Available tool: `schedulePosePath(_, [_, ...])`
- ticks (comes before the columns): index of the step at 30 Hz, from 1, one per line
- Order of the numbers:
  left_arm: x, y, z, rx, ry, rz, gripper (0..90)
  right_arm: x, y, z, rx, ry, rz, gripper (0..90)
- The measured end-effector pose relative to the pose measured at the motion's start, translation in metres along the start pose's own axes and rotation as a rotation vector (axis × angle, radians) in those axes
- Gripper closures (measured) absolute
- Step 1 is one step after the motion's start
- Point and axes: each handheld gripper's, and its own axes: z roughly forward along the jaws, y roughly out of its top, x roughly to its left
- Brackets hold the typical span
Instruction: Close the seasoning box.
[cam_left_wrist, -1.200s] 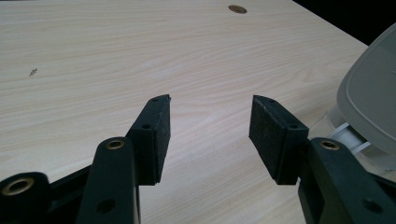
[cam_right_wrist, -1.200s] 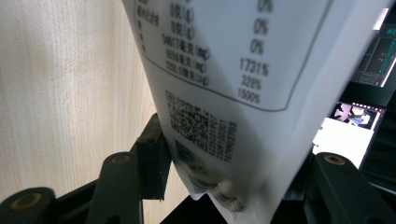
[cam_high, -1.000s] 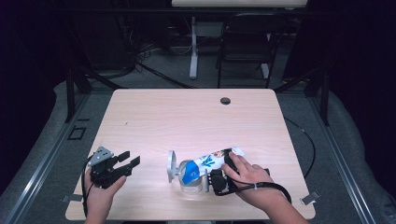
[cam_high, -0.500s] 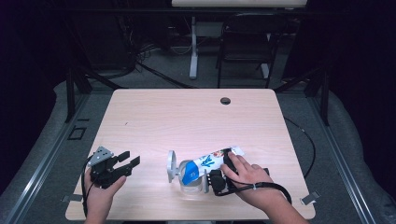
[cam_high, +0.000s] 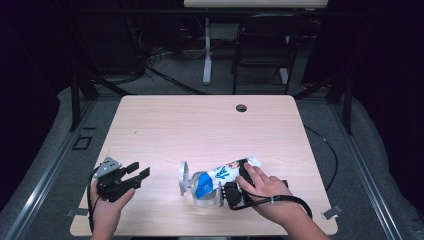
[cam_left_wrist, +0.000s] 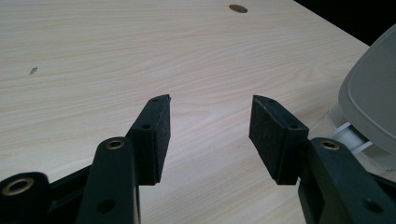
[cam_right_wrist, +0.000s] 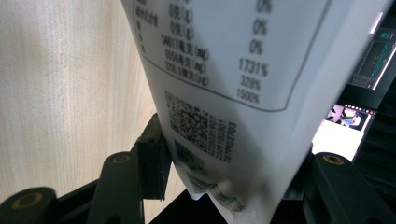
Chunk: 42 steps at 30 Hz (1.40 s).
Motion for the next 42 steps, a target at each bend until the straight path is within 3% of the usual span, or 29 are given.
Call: schedulePosePath(42, [0.0007, 0.0005, -0.0009, -0.003, 0.000, 0.002, 48.9, -0.0018, 0.0052, 0.0014, 0.020, -0.019, -0.024, 48.4])
